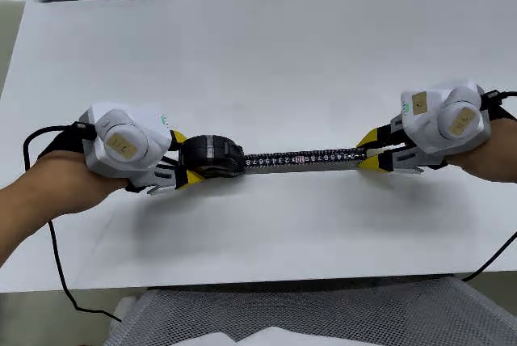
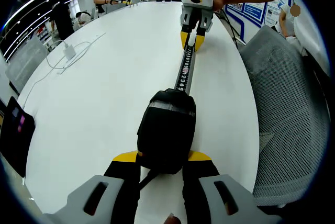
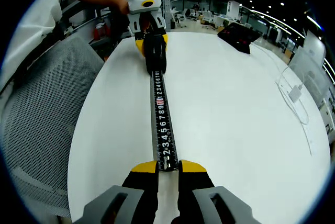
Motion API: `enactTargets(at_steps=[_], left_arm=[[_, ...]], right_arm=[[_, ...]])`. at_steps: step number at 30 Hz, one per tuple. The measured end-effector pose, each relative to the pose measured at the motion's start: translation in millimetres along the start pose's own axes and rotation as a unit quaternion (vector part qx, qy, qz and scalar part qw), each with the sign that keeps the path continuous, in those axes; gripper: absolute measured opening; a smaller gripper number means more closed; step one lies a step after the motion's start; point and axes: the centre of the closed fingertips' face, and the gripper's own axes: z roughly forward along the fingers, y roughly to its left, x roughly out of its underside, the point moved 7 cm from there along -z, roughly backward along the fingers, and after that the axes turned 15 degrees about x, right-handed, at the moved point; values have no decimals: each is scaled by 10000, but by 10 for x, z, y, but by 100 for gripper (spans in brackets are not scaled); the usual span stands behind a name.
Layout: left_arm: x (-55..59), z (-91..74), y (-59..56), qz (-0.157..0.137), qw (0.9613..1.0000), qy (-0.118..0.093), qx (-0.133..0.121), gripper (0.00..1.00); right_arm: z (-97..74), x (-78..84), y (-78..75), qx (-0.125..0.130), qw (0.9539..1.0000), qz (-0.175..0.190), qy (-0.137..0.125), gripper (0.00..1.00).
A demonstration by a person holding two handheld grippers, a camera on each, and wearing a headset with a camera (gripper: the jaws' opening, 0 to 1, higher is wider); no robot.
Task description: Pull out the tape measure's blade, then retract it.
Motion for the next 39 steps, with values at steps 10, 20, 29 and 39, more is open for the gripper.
enactTargets(at_steps=[10, 20, 29, 39], left_arm=[[2, 0, 0, -2, 10000, 5, 1, 26], [3, 0, 6, -1, 10000, 11, 1, 26], [3, -2, 9, 10, 10000, 21, 8, 26], [-3, -2, 10, 28, 10000, 47, 27, 26]], right_arm=[[-43, 52, -11, 18, 10000, -11, 57, 10], [-59, 43, -22, -2, 10000, -30, 46, 10], [-125, 97, -43, 1, 10000, -33, 80, 10], [-221, 243, -70, 43, 9998, 4, 193, 10]])
